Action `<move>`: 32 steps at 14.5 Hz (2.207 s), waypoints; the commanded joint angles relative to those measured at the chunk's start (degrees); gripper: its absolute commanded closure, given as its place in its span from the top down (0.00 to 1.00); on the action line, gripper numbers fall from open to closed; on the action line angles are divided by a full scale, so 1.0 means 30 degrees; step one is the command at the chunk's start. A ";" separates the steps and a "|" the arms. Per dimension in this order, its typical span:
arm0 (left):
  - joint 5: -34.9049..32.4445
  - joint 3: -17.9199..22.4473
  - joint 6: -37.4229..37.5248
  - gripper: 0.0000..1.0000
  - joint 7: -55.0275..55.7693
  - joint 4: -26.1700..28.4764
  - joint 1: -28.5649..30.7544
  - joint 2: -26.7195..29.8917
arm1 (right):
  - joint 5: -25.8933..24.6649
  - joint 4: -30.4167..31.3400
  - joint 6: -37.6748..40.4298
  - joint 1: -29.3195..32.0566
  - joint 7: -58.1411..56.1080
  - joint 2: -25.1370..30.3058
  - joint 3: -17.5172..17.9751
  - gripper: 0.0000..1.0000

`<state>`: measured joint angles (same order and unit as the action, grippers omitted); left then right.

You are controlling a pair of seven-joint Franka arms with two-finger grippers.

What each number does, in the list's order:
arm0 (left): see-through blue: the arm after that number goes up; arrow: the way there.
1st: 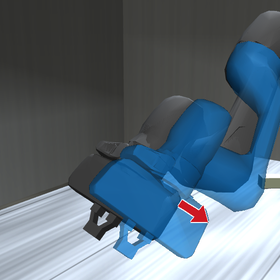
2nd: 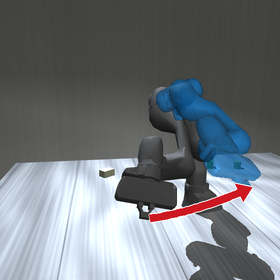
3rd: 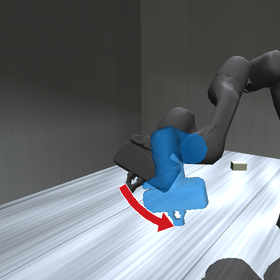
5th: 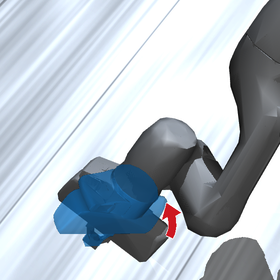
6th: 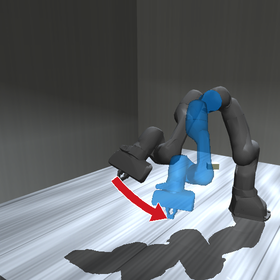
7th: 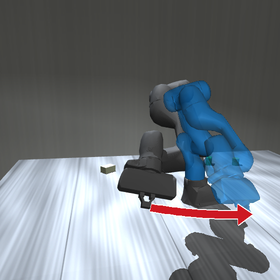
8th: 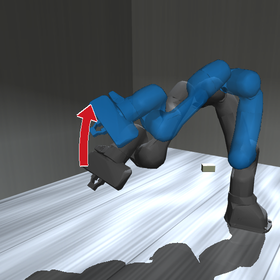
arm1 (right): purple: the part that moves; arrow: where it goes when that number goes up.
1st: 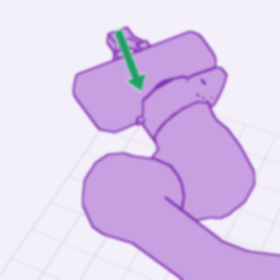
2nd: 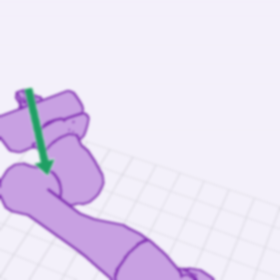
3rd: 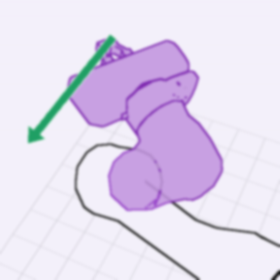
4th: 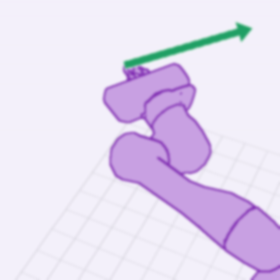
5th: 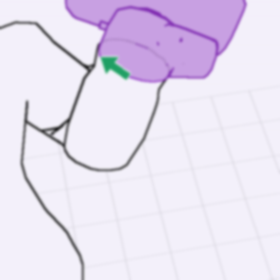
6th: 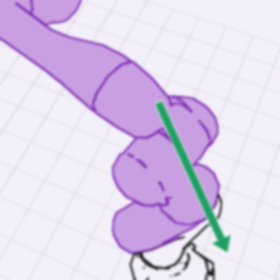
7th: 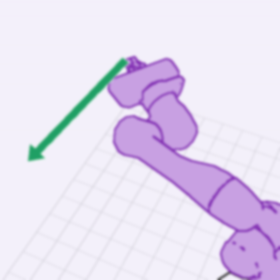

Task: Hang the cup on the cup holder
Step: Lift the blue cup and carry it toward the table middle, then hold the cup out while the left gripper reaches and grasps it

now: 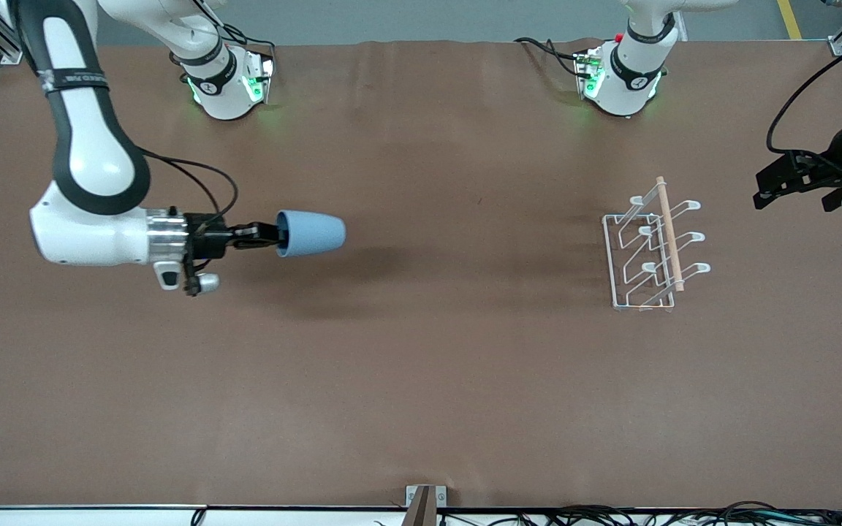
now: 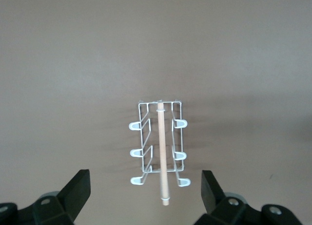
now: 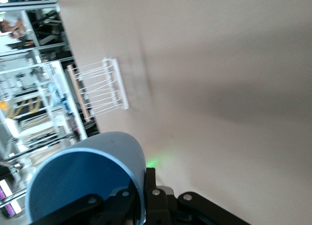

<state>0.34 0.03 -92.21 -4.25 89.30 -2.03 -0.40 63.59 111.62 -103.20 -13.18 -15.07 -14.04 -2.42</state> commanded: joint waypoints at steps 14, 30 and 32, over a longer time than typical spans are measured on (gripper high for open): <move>0.3370 -0.4513 0.1497 1.00 -1.4344 -0.0323 -0.0819 -0.0624 | 0.9096 0.0675 -0.0111 -0.5098 -0.0161 -0.1618 -0.0190 0.00; 0.5481 -0.8799 -0.4825 1.00 -1.1737 -0.0352 -0.4919 -0.6308 | 0.9096 0.0676 -0.0140 -0.5333 -0.0221 -0.1795 -0.0190 0.00; 0.5918 -0.8799 -0.5998 1.00 -1.1678 -0.0352 -0.5124 -0.6836 | 0.9096 0.0705 -0.0140 -0.5333 -0.0221 -0.1795 -0.0190 0.00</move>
<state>16.46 -26.27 -107.73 -39.92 89.38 -16.91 -19.06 89.09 113.15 -103.53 -28.52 -15.11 -19.93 -2.55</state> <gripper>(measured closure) 0.000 0.952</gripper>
